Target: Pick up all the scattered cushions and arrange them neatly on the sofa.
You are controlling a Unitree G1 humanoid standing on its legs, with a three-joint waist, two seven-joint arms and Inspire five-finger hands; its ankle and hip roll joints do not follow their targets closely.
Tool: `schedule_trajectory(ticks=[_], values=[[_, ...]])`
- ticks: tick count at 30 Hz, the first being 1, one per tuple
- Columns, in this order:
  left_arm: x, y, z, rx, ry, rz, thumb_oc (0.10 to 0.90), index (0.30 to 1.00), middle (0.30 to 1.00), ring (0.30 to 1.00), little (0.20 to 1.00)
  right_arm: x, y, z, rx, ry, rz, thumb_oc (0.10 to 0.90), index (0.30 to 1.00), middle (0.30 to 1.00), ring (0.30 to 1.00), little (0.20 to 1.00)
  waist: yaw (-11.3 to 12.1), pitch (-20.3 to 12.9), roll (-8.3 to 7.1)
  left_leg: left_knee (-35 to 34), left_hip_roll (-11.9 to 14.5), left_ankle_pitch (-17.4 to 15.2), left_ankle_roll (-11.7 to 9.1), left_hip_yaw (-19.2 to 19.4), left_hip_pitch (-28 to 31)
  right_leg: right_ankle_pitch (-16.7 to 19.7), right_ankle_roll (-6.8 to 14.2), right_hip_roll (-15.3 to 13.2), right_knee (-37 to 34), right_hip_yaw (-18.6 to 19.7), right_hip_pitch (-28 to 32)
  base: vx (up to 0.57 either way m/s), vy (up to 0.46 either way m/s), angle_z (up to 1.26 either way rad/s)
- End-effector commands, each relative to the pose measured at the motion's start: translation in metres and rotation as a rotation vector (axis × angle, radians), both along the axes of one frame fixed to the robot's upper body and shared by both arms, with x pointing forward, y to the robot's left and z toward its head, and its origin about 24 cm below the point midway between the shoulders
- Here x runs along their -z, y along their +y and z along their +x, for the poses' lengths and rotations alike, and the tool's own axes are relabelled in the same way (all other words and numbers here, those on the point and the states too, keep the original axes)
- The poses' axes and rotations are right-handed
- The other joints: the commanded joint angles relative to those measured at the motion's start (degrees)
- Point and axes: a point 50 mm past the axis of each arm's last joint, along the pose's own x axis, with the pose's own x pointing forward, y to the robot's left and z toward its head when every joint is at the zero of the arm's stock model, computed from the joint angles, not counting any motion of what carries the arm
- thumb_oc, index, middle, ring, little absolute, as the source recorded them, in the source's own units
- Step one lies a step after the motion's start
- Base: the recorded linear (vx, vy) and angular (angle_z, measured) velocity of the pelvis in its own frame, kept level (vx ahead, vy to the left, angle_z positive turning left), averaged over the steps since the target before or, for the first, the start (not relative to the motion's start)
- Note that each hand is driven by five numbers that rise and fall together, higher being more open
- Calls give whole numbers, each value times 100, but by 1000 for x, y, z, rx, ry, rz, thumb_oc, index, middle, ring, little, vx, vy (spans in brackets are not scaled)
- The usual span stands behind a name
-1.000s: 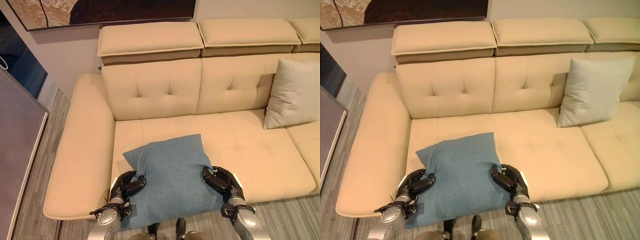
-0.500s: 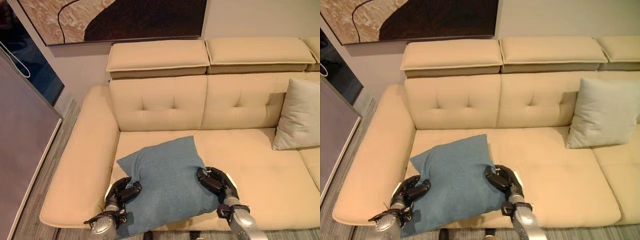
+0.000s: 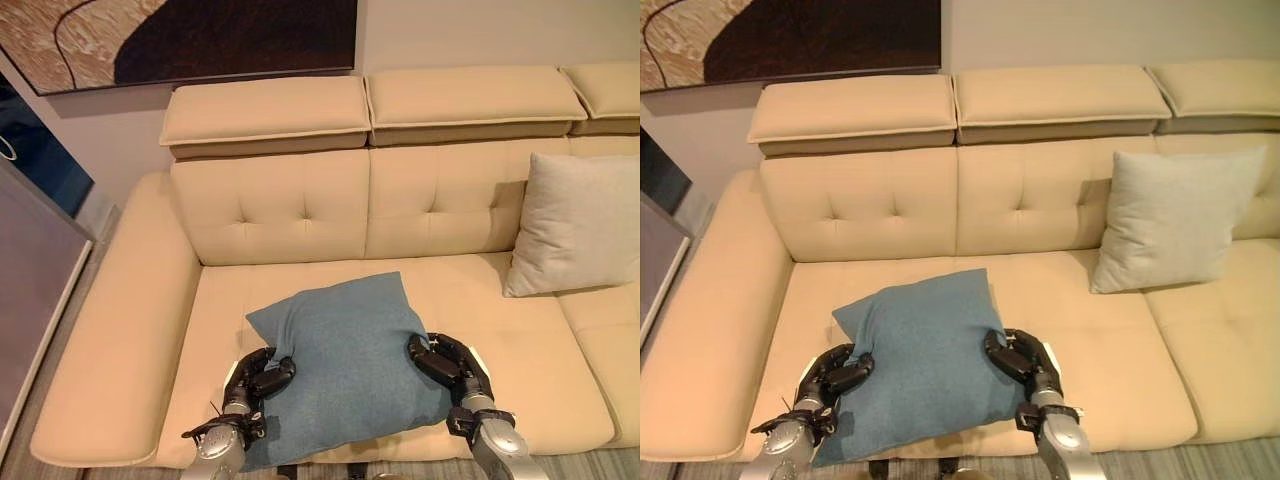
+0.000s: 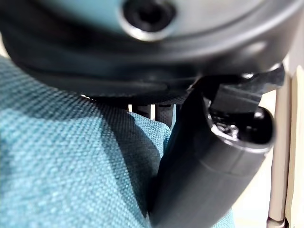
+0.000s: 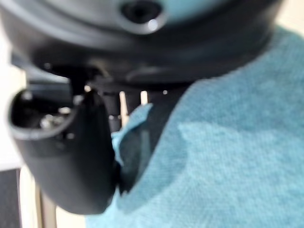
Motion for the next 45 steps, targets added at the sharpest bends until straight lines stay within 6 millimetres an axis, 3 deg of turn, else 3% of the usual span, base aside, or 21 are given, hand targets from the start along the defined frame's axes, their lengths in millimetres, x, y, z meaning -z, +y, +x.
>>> schedule_trajectory(ticks=[1, 7, 11, 17, 22, 25, 26, 28, 31, 33, 34, 35, 36, 40, 43, 44, 45], values=[[-44, -16, 28, 130, -262, -27, 400, 300, 300, 300, 300, -67, 46, 36, -133, -400, 156, 400, 300, 300, 300, 300, 165, -512, -154, 828, -211, -977, 119, 144, -257, -819, 825, -716, 609, 138, 434, 132, 109, -18], [-57, -7, 33, 91, -323, -15, 400, 300, 300, 300, 300, -69, 46, 37, -140, -408, 111, 400, 300, 300, 300, 300, 201, -622, -167, 571, -231, -1034, 197, 238, -59, -798, 917, -766, 532, 150, 466, 84, 53, -1], [-78, -11, 50, 91, -424, 3, 400, 300, 300, 300, 300, -84, 46, 47, -118, -482, 25, 400, 300, 300, 300, 300, 158, -535, -116, 441, -212, -967, 195, 265, -200, -719, 948, -777, 445, 154, 221, -60, 14, -1], [-148, -45, 101, 129, -735, 78, 400, 300, 300, 300, 300, -147, 67, 87, -98, -765, -151, 400, 300, 300, 300, 300, 1, -147, 84, 271, -191, -654, 191, 259, -1082, -436, 967, -821, 460, 237, -851, -232, 28, -4], [-232, -74, 138, 121, -1034, 131, 400, 300, 300, 300, 300, -219, 91, 119, -55, -1034, -277, 400, 300, 300, 300, 300, -1, 38, 120, 338, -206, -427, 180, 228, -1891, -238, 964, -869, 638, 304, -1700, -177, 14, -7], [-282, -88, 147, 115, -1203, 166, 400, 300, 300, 300, 300, -260, 93, 130, 8, -1170, -365, 400, 300, 300, 300, 300, 14, 146, 149, 434, -230, -377, 162, 181, -2206, -228, 948, -919, 786, 320, -2029, -95, 3, 0], [-314, -97, 148, 93, -1313, 187, 400, 300, 300, 300, 300, -289, 94, 132, 69, -1275, -433, 400, 300, 300, 300, 300, 22, 197, 176, 464, -258, -333, 151, 153, -2383, -225, 936, -934, 863, 338, -2224, -66, 8, 0], [-349, -109, 144, 40, -1445, 202, 400, 300, 300, 300, 300, -321, 94, 131, 168, -1402, -529, 400, 300, 300, 300, 300, 38, 247, 212, 479, -262, -268, 113, 120, -2584, -224, 935, -964, 948, 372, -2476, -59, 3, -2], [-373, -120, 141, -7, -1535, 245, 400, 300, 300, 300, 300, -343, 95, 133, 241, -1483, -665, 400, 300, 300, 300, 300, 41, 301, 222, 504, -265, -212, 75, 99, -2832, -218, 940, -989, 1033, 377, -2761, -59, -23, -3], [-384, -126, 151, -23, -1519, 309, 400, 300, 300, 300, 300, -355, 95, 144, 285, -1465, -708, 400, 300, 300, 300, 300, 50, 347, 233, 473, -252, -127, 57, 83, -3005, -172, 949, -983, 1057, 397, -2976, -68, -27, 12], [-390, -127, 163, -33, -1473, 353, 568, 552, 552, 552, 552, -364, 97, 154, 306, -1427, -714, 419, 328, 328, 328, 328, 59, 385, 233, 409, -228, -47, 47, 68, -3100, -129, 964, -963, 1056, 407, -3111, -64, -20, 0], [-397, -127, 168, -36, -1454, 364, 800, 900, 900, 900, 900, -371, 96, 160, 309, -1402, -733, 800, 900, 900, 900, 900, 60, 423, 234, 364, -213, 8, 39, 57, -3145, -107, 969, -948, 1055, 420, -3174, -104, -76, -25], [-411, -120, 178, -35, -1408, 377, 800, 900, 900, 900, 900, -387, 88, 176, 293, -1283, -772, 800, 900, 900, 900, 900, 71, 545, 236, 216, -184, 160, 22, -17, -3254, -56, 962, -927, 1029, 377, -3305, -69, -75, -39], [-401, -109, 182, -21, -1368, 384, 800, 900, 900, 900, 900, -376, 78, 184, 243, -1188, -826, 800, 900, 900, 900, 900, 90, 563, 229, 93, -196, 223, -17, -89, -3175, -99, 924, -894, 1018, 334, -3278, -8, -44, 4], [-375, -86, 190, -60, -1282, 411, 800, 900, 900, 900, 900, -362, 70, 185, 219, -1146, -811, 800, 900, 900, 900, 900, 91, 578, 189, -16, -194, 270, -59, -120, -3053, -106, 904, -854, 976, 307, -3185, -1, -57, 4], [-354, -67, 194, -91, -1213, 435, 800, 900, 900, 900, 900, -344, 59, 185, 211, -1102, -797, 800, 900, 900, 900, 900, 108, 600, 172, -79, -188, 286, -78, -129, -2950, -114, 893, -835, 938, 295, -3099, -23, -35, -1], [-353, -67, 194, -90, -1212, 435, 800, 900, 900, 900, 900, -344, 59, 185, 211, -1101, -797, 800, 900, 900, 900, 900, 108, 597, 171, -83, -188, 288, -78, -130, -2945, -113, 893, -835, 935, 294, -3094, -18, -35, -2]])
